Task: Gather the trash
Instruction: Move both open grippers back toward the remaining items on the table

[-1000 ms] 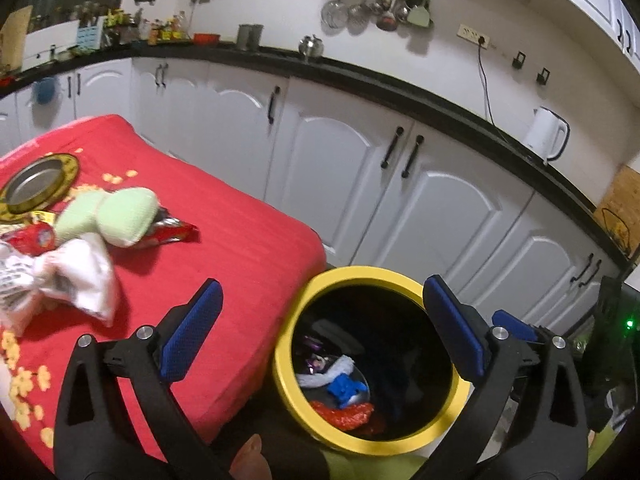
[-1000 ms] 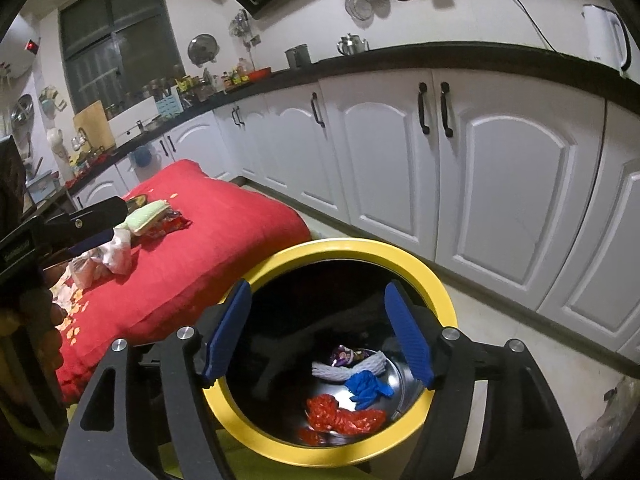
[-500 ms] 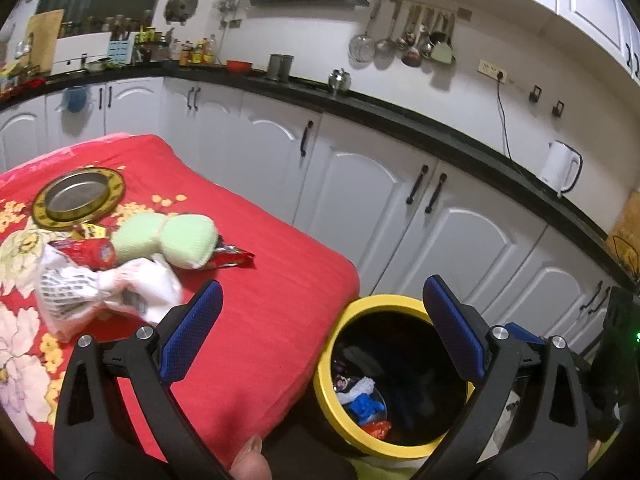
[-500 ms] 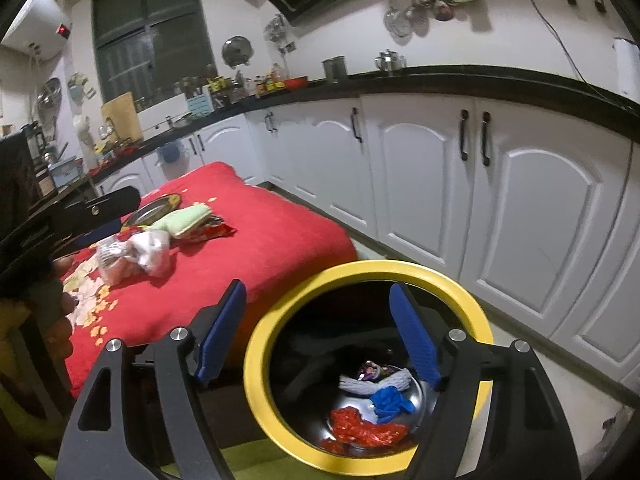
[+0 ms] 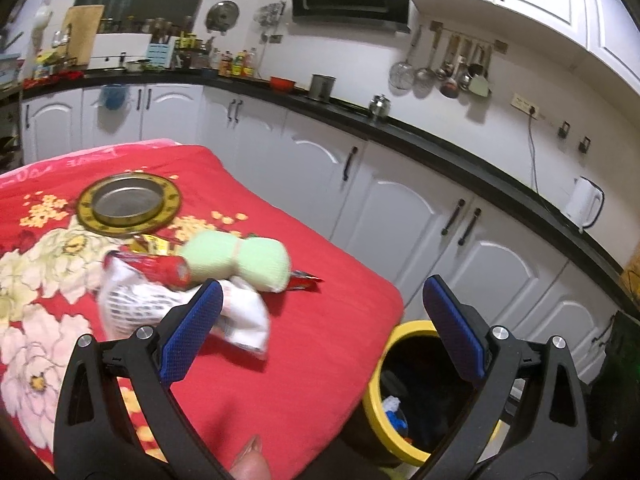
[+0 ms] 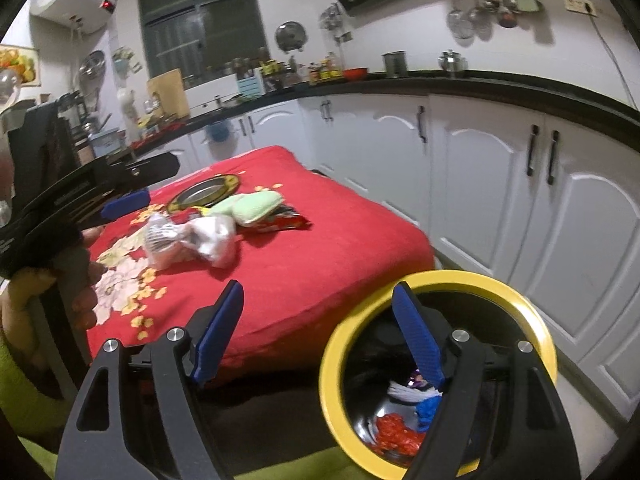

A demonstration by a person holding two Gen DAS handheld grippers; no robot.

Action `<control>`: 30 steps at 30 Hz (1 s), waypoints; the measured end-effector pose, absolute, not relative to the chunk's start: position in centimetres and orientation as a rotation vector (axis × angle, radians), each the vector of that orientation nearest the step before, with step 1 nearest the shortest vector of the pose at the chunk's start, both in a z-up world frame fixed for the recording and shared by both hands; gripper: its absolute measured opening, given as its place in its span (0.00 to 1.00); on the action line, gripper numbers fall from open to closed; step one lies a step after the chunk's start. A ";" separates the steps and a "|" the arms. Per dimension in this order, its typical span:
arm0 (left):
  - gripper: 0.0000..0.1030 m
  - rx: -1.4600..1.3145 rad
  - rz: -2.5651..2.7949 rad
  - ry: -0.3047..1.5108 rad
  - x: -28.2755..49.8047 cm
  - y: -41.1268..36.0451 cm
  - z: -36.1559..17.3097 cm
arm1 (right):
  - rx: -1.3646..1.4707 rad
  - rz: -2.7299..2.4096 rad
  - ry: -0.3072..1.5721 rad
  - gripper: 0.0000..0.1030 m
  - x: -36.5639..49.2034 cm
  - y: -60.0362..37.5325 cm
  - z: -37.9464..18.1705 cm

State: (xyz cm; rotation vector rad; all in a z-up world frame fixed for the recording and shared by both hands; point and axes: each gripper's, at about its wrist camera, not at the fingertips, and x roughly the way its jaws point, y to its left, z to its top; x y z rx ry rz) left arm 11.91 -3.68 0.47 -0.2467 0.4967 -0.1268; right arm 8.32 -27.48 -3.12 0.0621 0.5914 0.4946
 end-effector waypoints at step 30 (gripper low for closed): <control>0.89 -0.128 -0.079 0.702 18.9 9.1 0.2 | 0.001 0.713 0.689 0.72 15.1 -14.0 -4.8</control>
